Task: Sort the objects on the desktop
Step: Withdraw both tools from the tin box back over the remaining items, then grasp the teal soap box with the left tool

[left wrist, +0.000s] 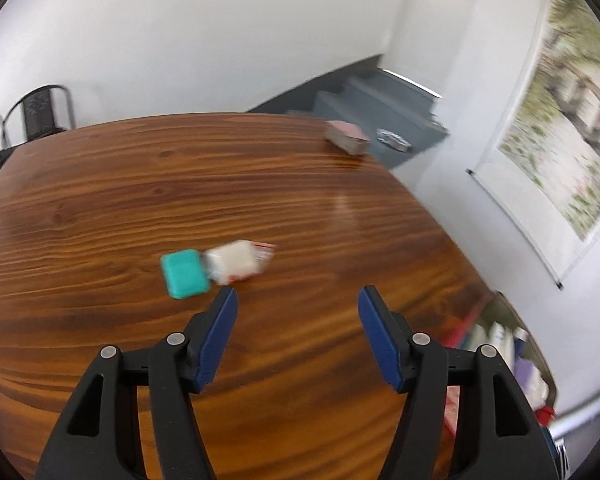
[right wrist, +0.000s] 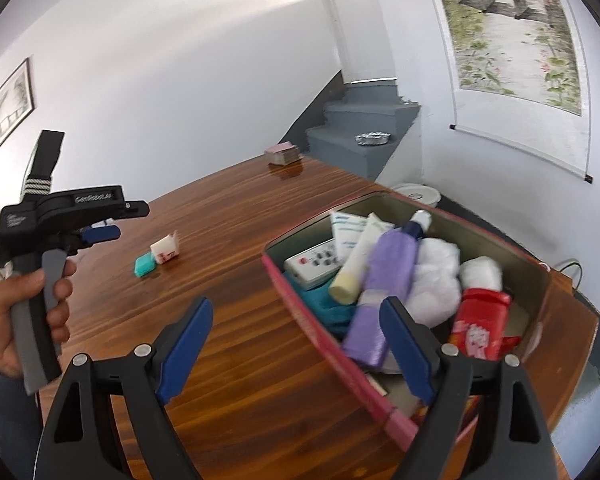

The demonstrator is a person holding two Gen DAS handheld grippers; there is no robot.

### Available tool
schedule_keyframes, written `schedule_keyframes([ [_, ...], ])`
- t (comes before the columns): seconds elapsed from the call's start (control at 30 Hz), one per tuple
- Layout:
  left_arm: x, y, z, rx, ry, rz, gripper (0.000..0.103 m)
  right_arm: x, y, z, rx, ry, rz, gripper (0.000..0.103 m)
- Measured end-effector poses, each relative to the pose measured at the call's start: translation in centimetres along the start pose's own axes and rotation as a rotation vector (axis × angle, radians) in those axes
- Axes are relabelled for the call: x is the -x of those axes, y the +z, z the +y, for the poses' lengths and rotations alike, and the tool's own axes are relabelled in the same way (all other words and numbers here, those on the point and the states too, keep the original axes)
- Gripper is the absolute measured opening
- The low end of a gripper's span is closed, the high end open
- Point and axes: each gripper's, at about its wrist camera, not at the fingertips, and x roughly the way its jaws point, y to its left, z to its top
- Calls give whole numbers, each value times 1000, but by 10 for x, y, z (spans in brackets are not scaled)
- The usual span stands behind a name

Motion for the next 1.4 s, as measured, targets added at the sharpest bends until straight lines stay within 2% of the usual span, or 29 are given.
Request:
schedule_keyframes([
  [0.1,-8,4,16,11,63,-5,66,-6,-4,7,12,20,21,88],
  [0.23,-21,5,34,31,90,24,66,-14,-7,17,13,60,46,88],
  [0.43,-41,4,52,19,169,55,66,-31,-13,43,82,127,85,88],
  [0.7,-75,0,73,52,251,99,66,-50,-11,48,59,180,111,88],
  [0.9,-98,-3,73,20,268,118,66,-65,-16,52,64,194,141,88],
  [1.07,-109,-2,75,-3,313,120,67,-74,-16,56,72,196,156,88],
  [1.4,-104,0,92,7,284,120,67,-82,-11,73,107,207,159,88],
])
